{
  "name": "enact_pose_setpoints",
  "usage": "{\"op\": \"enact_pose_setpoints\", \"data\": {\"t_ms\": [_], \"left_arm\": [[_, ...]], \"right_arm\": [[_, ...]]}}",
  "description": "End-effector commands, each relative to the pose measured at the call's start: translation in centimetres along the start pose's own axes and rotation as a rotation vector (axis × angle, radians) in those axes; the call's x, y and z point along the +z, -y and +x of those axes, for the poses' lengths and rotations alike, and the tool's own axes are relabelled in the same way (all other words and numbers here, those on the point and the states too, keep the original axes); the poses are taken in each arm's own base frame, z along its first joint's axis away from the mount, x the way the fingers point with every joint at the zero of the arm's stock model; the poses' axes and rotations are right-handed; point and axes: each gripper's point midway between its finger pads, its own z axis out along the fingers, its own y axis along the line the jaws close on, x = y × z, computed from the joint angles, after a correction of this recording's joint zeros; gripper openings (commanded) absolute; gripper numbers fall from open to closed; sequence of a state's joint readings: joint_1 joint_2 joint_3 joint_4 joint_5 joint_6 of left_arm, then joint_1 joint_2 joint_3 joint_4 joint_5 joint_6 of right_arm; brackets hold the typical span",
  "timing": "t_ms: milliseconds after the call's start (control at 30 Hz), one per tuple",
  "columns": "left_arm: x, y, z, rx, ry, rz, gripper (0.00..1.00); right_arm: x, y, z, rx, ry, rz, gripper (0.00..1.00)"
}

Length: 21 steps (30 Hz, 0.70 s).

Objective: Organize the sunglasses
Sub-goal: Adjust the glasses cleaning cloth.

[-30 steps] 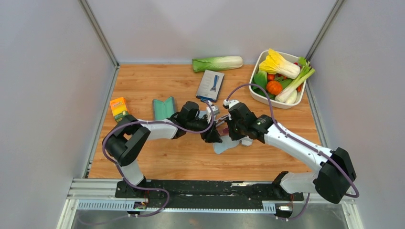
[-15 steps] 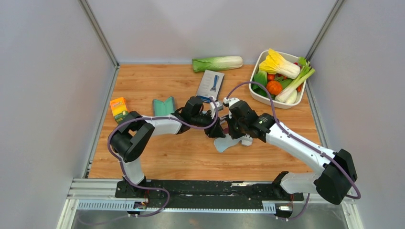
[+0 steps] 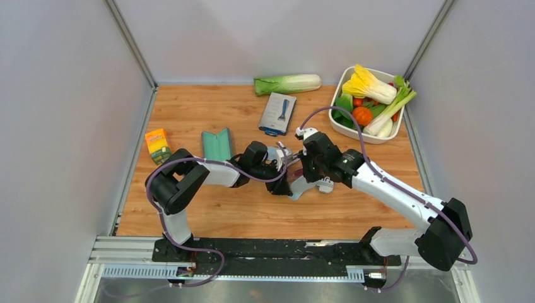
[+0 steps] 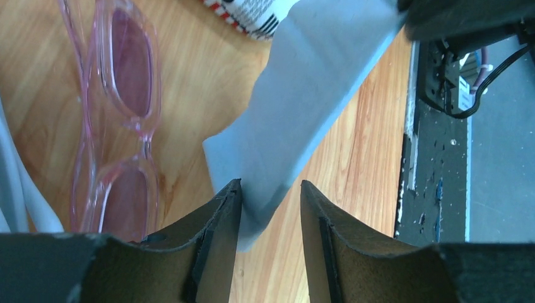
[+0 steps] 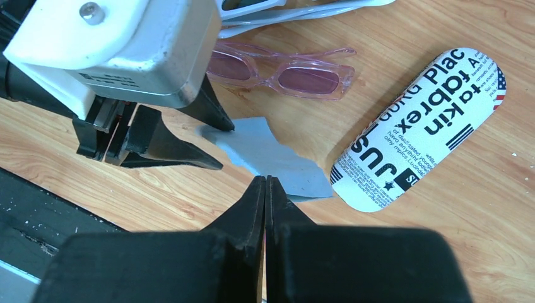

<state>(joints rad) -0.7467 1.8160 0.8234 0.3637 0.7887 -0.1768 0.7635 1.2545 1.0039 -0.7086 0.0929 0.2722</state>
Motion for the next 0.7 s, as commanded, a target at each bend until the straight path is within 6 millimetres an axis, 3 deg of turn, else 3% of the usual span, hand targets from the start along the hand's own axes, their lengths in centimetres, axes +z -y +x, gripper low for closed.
{"op": "enact_pose_setpoints", "data": {"t_ms": [0, 400, 667], "left_arm": [[-0.8, 0.8, -1.3, 0.050, 0.051, -0.014, 0.47], [-1.0, -0.2, -0.8, 0.029, 0.031, -0.082, 0.39], [-1.4, -0.6, -0.8, 0.019, 0.044, -0.127, 0.48]], "right_arm": [[-0.8, -0.1, -1.7, 0.000, 0.051, 0.008, 0.00], [-0.6, -0.2, -1.7, 0.002, 0.054, 0.001, 0.00], [-0.9, -0.3, -2.0, 0.002, 0.059, -0.003, 0.00]]}}
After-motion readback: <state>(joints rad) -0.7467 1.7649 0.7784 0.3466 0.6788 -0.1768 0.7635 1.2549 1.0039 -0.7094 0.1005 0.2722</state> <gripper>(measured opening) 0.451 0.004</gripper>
